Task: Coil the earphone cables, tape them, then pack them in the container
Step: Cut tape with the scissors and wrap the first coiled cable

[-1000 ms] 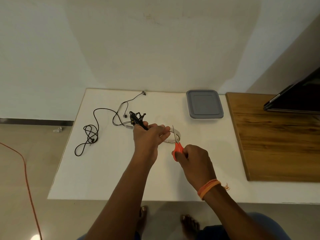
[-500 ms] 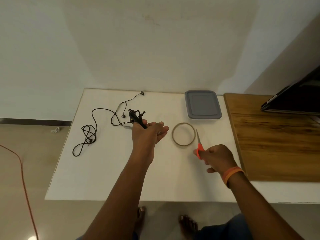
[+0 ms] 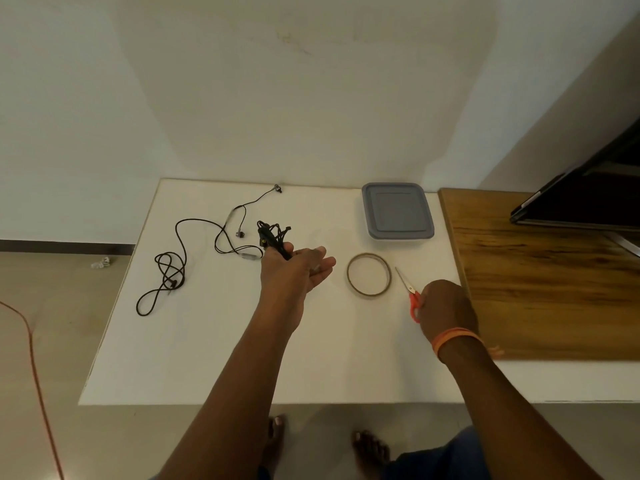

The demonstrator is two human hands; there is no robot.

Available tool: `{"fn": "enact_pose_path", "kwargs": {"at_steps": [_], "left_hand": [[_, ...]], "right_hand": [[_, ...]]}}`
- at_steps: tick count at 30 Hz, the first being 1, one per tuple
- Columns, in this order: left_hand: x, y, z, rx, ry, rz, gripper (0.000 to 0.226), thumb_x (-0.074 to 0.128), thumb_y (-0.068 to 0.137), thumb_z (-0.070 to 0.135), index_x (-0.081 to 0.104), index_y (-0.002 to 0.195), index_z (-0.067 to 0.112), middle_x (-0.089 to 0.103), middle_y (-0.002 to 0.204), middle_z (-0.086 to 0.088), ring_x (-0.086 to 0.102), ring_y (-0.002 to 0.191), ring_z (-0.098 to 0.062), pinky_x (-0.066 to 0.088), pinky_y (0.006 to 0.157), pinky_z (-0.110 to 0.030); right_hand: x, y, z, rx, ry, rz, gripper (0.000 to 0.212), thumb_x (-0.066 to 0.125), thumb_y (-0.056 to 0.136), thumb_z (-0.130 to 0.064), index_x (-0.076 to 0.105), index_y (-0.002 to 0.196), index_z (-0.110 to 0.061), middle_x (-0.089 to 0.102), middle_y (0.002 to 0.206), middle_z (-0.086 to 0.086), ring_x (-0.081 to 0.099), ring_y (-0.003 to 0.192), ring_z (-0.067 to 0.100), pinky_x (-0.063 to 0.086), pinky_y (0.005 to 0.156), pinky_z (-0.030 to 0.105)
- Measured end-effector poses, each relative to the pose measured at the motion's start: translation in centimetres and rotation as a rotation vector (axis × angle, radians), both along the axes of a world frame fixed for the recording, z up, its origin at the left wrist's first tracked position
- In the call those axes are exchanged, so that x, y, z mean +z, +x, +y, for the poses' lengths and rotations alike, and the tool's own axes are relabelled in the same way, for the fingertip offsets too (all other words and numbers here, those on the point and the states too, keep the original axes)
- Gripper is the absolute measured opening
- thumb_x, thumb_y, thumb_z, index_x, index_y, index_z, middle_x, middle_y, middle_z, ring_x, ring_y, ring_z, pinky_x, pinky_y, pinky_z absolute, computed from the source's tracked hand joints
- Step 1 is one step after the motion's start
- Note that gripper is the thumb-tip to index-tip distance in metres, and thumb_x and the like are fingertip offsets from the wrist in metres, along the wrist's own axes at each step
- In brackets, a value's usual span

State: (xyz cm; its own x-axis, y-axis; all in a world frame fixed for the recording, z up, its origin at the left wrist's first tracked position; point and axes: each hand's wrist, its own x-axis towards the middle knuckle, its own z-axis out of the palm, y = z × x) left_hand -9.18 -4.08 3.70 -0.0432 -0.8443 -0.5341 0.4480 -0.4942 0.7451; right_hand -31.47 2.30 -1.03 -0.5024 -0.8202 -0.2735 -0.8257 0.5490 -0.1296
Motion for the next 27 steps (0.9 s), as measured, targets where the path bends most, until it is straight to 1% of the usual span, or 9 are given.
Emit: {"fn": "enact_pose_path", "kwargs": {"at_steps": [4,6,8,10,13,17,19,23,27], "left_hand": [[0.3,0.1,0.0,-0.049,0.021,0.025,0.040,0.066,0.086,-0.006,0.034,0.101,0.013,0.060,0.088,-0.017,0.072,0.093,-0.038,0.058,0.089,-0.047],[0.4,0.2,0.0,-0.118,0.063,0.142,0.037,0.067,0.086,-0.005,0.037,0.098,0.013,0.065,0.096,-0.016,0.072,0.096,-0.038,0.057,0.090,-0.047],[0.5,0.2,0.0,-0.192,0.092,0.266,0.033,0.068,0.085,-0.004,0.040,0.090,0.014,0.065,0.093,-0.011,0.071,0.099,-0.038,0.057,0.089,-0.046],[0.7,0.3,0.2,-0.247,0.092,0.331,0.033,0.072,0.080,0.001,0.043,0.087,0.014,0.063,0.094,-0.009,0.069,0.103,-0.039,0.057,0.090,-0.045],[1.0,0.5,0.2,-0.273,0.066,0.378,0.029,0.073,0.073,0.007,0.050,0.090,0.009,0.058,0.101,-0.014,0.069,0.103,-0.038,0.057,0.089,-0.044],[1.4,0.8,0.0,-0.289,0.061,0.344,0.032,0.070,0.073,0.011,0.058,0.100,-0.001,0.063,0.099,-0.013,0.071,0.101,-0.035,0.059,0.081,-0.034],[1.3,0.8,0.0,-0.298,0.051,0.335,0.038,0.070,0.074,0.013,0.056,0.105,-0.001,0.062,0.101,-0.014,0.070,0.102,-0.035,0.057,0.088,-0.039],[1.4,0.8,0.2,-0.365,0.006,0.312,0.022,0.067,0.078,0.016,0.061,0.093,0.001,0.067,0.118,-0.024,0.067,0.109,-0.034,0.054,0.096,-0.040],[1.4,0.9,0.1,-0.353,0.012,0.327,0.032,0.068,0.079,0.016,0.060,0.104,-0.003,0.063,0.124,-0.026,0.064,0.115,-0.035,0.053,0.097,-0.042]], "right_hand": [[1.5,1.0,0.0,-0.012,-0.174,-0.002,0.015,0.066,0.089,-0.022,0.070,0.091,-0.008,0.063,0.080,0.005,0.055,0.068,0.016,0.047,0.063,0.025],[3.2,2.3,-0.3,-0.082,-0.398,-0.324,0.004,0.068,0.087,-0.016,0.070,0.090,-0.015,0.069,0.086,0.003,0.064,0.071,0.018,0.052,0.059,0.025],[5.5,4.0,-0.9,-0.204,-0.526,-0.861,0.013,0.070,0.086,-0.012,0.071,0.097,-0.019,0.071,0.091,0.003,0.069,0.076,0.021,0.056,0.056,0.027],[7.1,5.4,-1.4,-0.145,-0.539,-1.128,0.025,0.070,0.085,-0.011,0.069,0.109,-0.019,0.071,0.103,0.001,0.068,0.088,0.019,0.059,0.065,0.030],[7.8,6.9,-1.9,0.071,-0.538,-1.077,0.033,0.073,0.083,-0.014,0.068,0.113,-0.026,0.067,0.114,-0.005,0.063,0.099,0.013,0.056,0.076,0.025],[7.1,7.9,-2.5,0.273,-0.528,-0.868,0.035,0.077,0.078,-0.018,0.068,0.109,-0.032,0.059,0.115,-0.016,0.057,0.103,0.004,0.053,0.075,0.019],[6.8,7.9,-2.8,0.286,-0.532,-0.845,0.030,0.078,0.078,-0.021,0.070,0.106,-0.029,0.059,0.112,-0.016,0.057,0.102,0.003,0.051,0.074,0.016],[6.5,7.9,-3.2,0.243,-0.524,-0.878,0.011,0.078,0.078,-0.023,0.073,0.087,-0.029,0.064,0.103,-0.008,0.060,0.097,0.004,0.050,0.075,0.018],[6.4,8.1,-3.7,0.251,-0.519,-0.925,0.005,0.076,0.081,-0.019,0.075,0.084,-0.022,0.069,0.095,-0.004,0.063,0.092,0.006,0.051,0.078,0.019]]}}
